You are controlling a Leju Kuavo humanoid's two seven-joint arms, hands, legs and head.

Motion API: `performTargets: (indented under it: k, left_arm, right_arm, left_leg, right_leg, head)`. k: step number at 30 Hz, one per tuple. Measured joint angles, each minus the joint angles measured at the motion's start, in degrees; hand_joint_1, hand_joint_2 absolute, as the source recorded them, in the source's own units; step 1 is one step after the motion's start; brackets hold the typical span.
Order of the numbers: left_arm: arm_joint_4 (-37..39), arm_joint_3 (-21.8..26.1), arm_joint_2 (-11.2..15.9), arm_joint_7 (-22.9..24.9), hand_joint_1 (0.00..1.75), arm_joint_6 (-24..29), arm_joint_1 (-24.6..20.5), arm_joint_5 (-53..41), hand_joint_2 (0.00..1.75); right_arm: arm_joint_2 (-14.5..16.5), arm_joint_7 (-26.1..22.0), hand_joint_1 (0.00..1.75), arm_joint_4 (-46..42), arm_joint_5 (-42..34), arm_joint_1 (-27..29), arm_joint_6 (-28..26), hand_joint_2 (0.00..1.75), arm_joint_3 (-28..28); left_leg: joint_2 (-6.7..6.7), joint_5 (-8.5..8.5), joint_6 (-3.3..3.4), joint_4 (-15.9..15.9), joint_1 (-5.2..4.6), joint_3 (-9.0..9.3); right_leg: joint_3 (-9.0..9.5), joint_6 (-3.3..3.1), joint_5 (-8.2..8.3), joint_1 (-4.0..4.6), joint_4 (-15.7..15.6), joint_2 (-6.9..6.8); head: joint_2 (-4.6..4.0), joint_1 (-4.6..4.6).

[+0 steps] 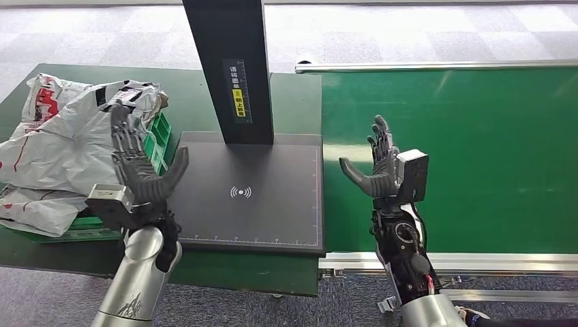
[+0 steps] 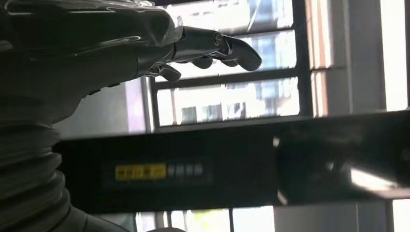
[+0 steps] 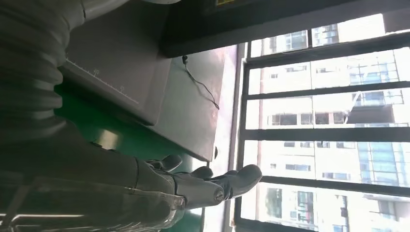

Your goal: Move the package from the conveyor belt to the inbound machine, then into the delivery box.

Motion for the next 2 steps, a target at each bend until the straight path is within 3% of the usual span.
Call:
performTargets:
  k: [2]
  left_arm:
    - [2.0,-1.9,0.1,0.9,0.0,-5.4,0.0,4.1,1.75]
  right_arm:
    - [0.0,0.9,0.0,0.0,-3.4,0.2,1.7,1.75,-0.7]
  left_leg:
    - [0.01,0.0,0.0,0.0,-0.01,0.0]
  right_leg:
    - [0.0,0.0,0.0,0.0,0.0,0.0]
  head:
    - [0.0,-0.01]
